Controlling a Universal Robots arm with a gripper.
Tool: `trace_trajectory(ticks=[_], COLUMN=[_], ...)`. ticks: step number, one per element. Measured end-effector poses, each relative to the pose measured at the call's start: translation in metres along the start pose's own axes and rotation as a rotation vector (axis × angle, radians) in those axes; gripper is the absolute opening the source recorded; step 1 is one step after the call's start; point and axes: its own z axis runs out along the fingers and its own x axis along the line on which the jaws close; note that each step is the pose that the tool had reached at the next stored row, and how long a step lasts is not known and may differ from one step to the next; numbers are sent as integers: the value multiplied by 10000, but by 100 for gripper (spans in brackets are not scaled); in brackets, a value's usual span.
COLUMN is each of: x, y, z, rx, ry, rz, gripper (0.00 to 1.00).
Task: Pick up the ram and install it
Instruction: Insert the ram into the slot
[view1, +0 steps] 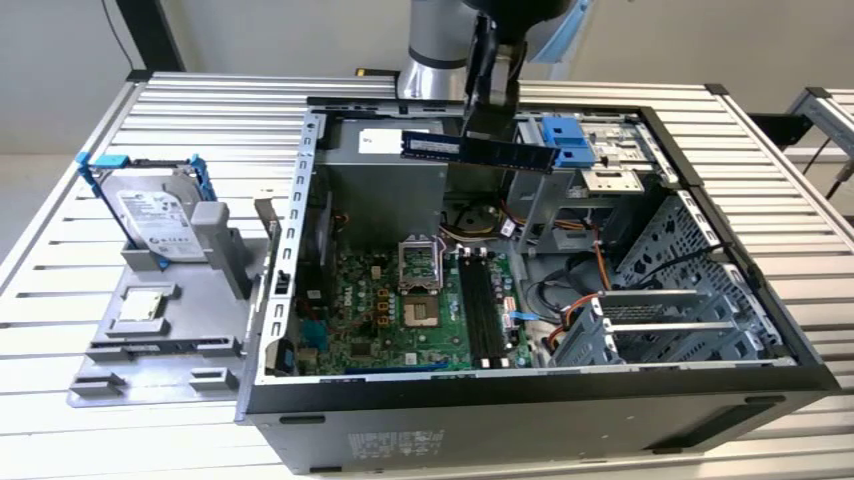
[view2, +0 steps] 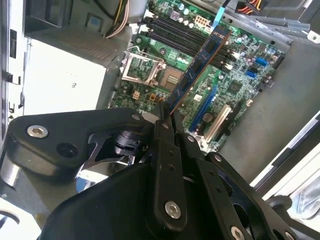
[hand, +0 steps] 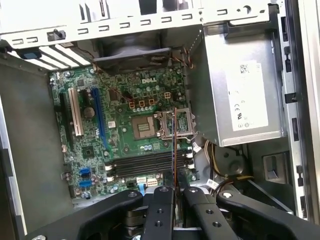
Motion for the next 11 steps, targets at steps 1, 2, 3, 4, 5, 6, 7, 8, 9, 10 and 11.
trace_trajectory(ticks=[1, 2, 3, 4, 5, 6, 7, 8, 9, 10, 11], x=[0, 0, 0, 0, 0, 0, 0, 0, 0, 0, 0], y=[0, 0, 0, 0, 0, 0, 0, 0, 0, 0, 0], z=[0, 0, 0, 0, 0, 0, 0, 0, 0, 0, 0], rx=[1, 2, 2, 3, 4, 4, 5, 6, 7, 9, 10], ry=[-2, -3, -5, -7, -8, -9, -11, -11, -13, -16, -20], rz=[37, 71, 106, 140, 175, 210, 243, 275, 310, 368, 469], gripper=[0, 0, 0, 0, 0, 0, 0, 0, 0, 0, 0])
